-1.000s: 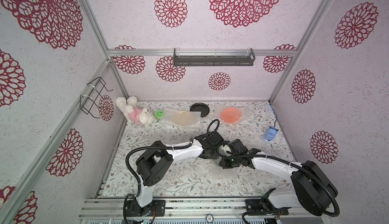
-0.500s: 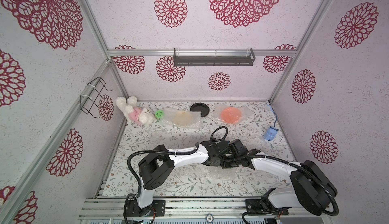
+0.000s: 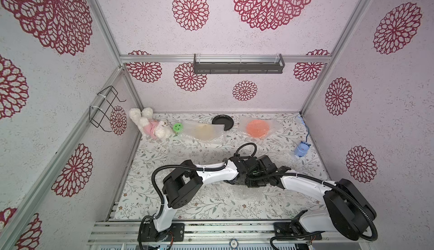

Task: Unpack dinner plates from bubble wrap
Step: Unwrap the bubble wrap.

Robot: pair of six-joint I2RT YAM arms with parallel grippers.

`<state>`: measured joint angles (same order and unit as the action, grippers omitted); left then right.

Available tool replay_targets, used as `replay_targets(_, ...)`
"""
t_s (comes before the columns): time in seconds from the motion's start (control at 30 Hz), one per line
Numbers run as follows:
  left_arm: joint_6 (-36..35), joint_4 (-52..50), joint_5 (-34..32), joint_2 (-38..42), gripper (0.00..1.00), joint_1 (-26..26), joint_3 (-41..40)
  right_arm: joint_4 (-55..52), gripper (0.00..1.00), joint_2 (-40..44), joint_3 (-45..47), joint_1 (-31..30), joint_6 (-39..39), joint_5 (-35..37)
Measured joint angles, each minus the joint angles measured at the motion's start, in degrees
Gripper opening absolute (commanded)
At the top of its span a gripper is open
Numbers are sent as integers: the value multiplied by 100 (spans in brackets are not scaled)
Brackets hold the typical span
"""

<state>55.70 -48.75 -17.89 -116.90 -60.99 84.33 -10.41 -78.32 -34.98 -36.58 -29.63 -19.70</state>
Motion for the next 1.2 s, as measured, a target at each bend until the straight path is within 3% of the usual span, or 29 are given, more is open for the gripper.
replay_targets(0.2,26,227,90,-4,5,74,-103,-2,0,0,0,-2,2,7)
replay_targets(0.27,31,452,195,-2,6,127,-236,-2,0,0,2,-13,2,4)
replay_targets(0.4,37,988,376,245,22,232,-769,-4,0,0,2,-28,2,7)
replay_targets(0.67,-66,2020,688,1836,53,225,-2133,72,0,0,2,-28,-2,-4)
replay_targets(0.77,-188,2236,752,1869,57,160,-2179,90,0,0,2,-28,-11,-4)
replay_targets(0.97,-439,2162,686,1397,56,-31,-1788,120,0,0,2,-28,-44,-7)
replay_targets(1.2,-518,1755,476,1056,41,-61,-1561,118,0,0,2,-28,-50,-9)
